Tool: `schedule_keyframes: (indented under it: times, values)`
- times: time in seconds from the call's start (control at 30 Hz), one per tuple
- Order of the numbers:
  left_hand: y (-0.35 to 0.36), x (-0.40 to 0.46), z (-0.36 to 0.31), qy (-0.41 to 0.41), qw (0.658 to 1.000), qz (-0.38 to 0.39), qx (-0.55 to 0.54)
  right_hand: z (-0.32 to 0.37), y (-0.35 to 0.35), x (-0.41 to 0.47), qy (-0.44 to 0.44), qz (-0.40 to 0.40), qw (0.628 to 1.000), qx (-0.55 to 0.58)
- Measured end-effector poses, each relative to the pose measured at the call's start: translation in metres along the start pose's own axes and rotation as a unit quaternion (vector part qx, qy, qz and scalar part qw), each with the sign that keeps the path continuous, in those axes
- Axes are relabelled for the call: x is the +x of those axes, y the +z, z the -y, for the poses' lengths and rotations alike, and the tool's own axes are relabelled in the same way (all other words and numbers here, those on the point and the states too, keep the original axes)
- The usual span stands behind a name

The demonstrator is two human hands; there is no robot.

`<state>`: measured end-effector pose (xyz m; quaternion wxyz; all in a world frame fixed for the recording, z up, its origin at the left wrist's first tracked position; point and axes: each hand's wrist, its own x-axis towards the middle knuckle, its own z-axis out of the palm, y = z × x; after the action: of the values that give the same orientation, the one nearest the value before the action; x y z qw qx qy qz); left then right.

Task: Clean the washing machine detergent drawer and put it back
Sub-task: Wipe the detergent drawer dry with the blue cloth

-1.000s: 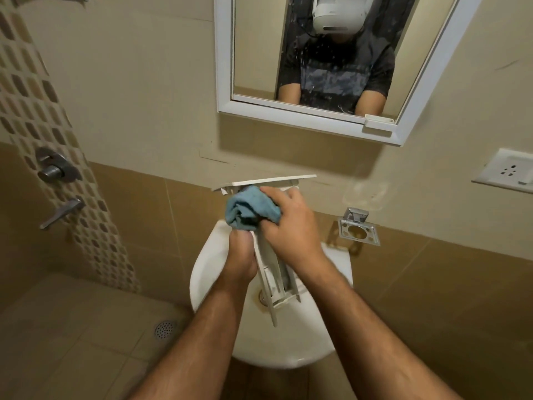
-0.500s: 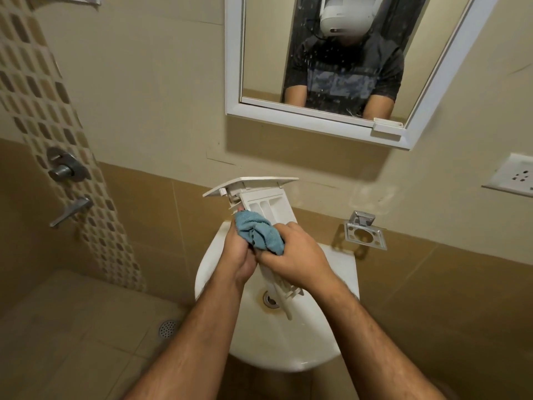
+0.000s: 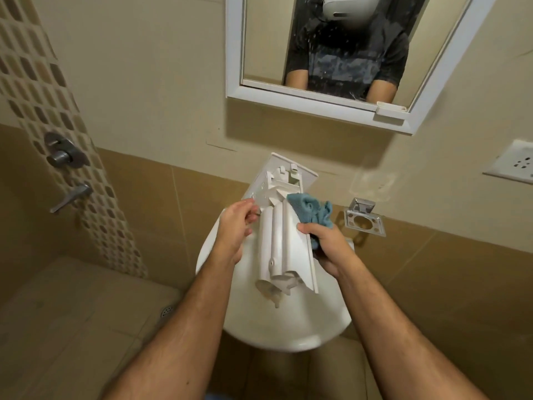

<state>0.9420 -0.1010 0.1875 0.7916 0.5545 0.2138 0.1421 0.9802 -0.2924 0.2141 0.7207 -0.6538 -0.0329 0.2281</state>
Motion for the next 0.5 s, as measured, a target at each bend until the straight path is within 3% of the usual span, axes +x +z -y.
schedule_keyframes:
  times: [0.07,0.13,0.2,0.27,0.37,0.43,0.5]
  values:
    - [-0.004,0.001,0.007,-0.011,0.998,-0.048,0.040,-0.009,-0.012,0.001,0.032,-0.001,0.999,0.042]
    - [-0.003,0.002,0.014,-0.071,0.995,-0.038,0.059,-0.015,-0.022,0.000,0.053,0.005,0.996,0.078]
    - [0.002,0.003,0.022,-0.147,0.986,0.016,0.071,-0.017,-0.027,0.000,0.056,0.018,0.994,0.095]
    - [0.008,0.007,0.027,-0.190,0.976,0.102,0.017,-0.016,-0.028,0.000,0.049,0.036,0.992,0.108]
    - [0.018,0.010,0.029,-0.184,0.961,0.196,-0.065,-0.009,-0.029,0.001,0.037,0.063,0.988,0.136]
    - [0.023,0.014,0.026,-0.161,0.963,0.201,-0.075,-0.003,-0.031,0.002,0.032,0.073,0.987,0.138]
    - [0.024,0.018,0.022,-0.145,0.966,0.196,-0.085,0.005,-0.032,0.003,0.008,0.054,0.996,0.071]
